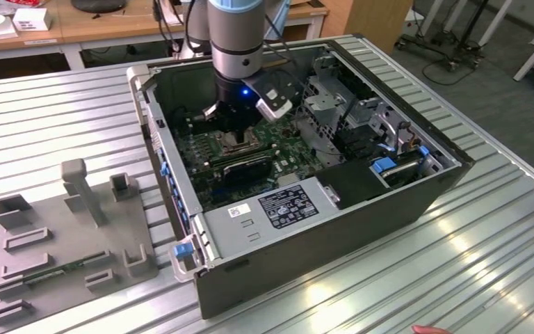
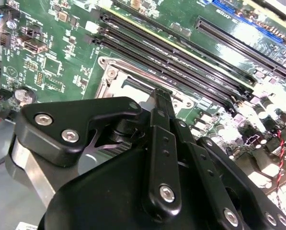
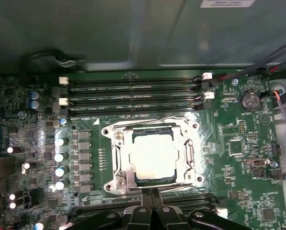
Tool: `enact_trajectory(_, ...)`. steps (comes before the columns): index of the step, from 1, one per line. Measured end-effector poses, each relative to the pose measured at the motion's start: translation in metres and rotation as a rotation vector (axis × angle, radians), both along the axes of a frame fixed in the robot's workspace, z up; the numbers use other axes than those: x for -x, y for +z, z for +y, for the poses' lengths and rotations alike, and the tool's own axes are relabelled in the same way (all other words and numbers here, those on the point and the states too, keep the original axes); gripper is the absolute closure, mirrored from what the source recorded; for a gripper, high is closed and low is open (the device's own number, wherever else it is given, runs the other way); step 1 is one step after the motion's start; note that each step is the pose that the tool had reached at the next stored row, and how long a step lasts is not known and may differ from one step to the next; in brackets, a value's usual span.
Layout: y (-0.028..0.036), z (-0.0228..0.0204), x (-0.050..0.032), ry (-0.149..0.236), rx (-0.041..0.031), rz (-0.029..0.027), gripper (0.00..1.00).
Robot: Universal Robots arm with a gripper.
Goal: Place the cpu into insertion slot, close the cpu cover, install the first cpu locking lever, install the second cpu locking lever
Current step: 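Install the second cpu locking lever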
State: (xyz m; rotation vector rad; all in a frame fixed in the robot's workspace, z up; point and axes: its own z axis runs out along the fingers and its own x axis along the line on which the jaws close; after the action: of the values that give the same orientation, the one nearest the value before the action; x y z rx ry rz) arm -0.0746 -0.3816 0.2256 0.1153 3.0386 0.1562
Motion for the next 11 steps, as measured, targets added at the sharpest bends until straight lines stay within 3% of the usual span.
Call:
enact_trajectory(7, -0.0004, 0.0018, -0.0084, 0.000, 0.0001, 0.0000, 0.90)
enact_trajectory(11, -0.0007, 0.0108, -0.0092, 0.000, 0.0002, 0.0000, 0.90)
